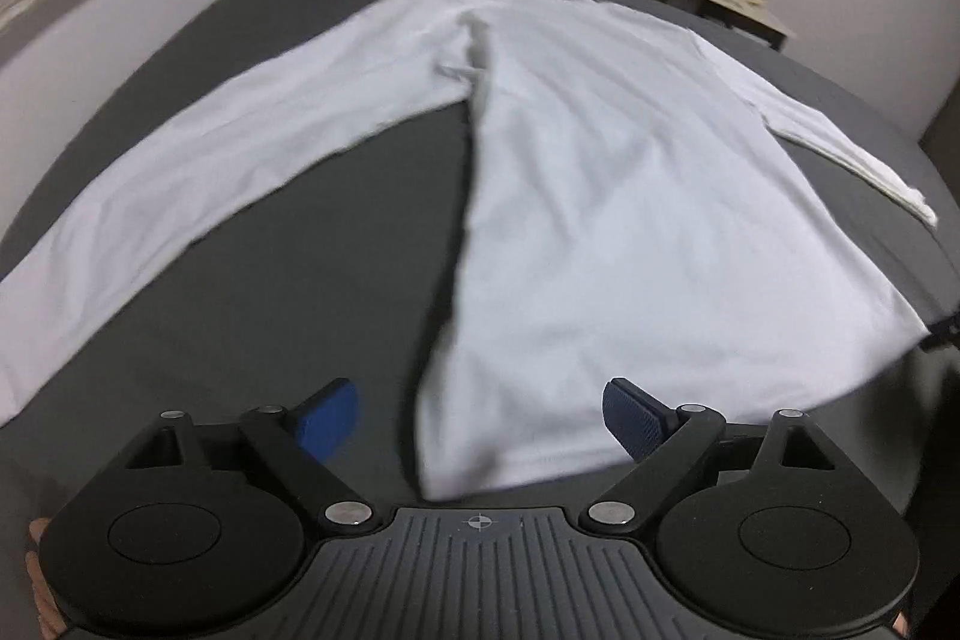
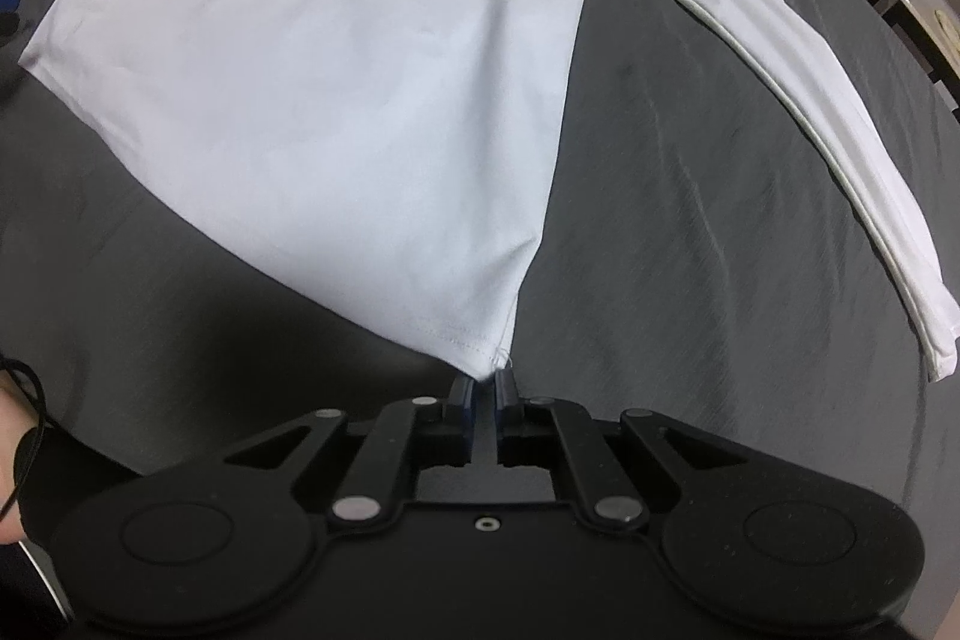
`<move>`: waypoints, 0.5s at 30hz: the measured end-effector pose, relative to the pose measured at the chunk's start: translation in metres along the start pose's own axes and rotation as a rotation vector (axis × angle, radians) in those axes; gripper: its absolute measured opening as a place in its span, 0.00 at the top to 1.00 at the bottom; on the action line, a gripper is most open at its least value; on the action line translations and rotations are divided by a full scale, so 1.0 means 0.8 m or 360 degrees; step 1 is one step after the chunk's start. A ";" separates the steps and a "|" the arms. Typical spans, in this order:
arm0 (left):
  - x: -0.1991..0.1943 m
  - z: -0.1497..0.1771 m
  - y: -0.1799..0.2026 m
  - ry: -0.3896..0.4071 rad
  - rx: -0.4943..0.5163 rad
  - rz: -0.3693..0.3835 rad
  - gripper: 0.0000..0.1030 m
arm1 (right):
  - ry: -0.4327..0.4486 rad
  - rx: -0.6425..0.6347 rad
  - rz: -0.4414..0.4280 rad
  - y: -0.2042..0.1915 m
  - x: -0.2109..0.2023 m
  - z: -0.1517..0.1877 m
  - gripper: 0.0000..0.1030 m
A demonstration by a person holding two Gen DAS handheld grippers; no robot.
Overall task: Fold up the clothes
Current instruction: 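Lift and pull the shirt hem with both grippers, then open both grippers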
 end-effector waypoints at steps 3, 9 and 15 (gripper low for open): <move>0.011 0.008 -0.011 -0.0052 0.0005 -0.0107 0.13 | -0.0006 0.0009 -0.0007 0.000 0.001 0.002 0.94; 0.040 0.021 -0.017 -0.0286 -0.0042 -0.0096 0.50 | -0.0015 0.0016 -0.0022 0.000 0.003 0.003 0.94; 0.048 0.020 -0.001 -0.0273 0.0064 -0.0056 0.71 | -0.0005 0.0038 -0.0049 0.004 0.006 -0.001 0.94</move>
Point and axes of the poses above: each gripper's, at about its wrist camera, not at the fingertips, and x roughly the way its jaws point, y to its right, z to its underside, the point moved 4 cm from there along x, roughly the way its jaws point, and after that the axes turned 5 degrees about -y, right-handed, at the moved point
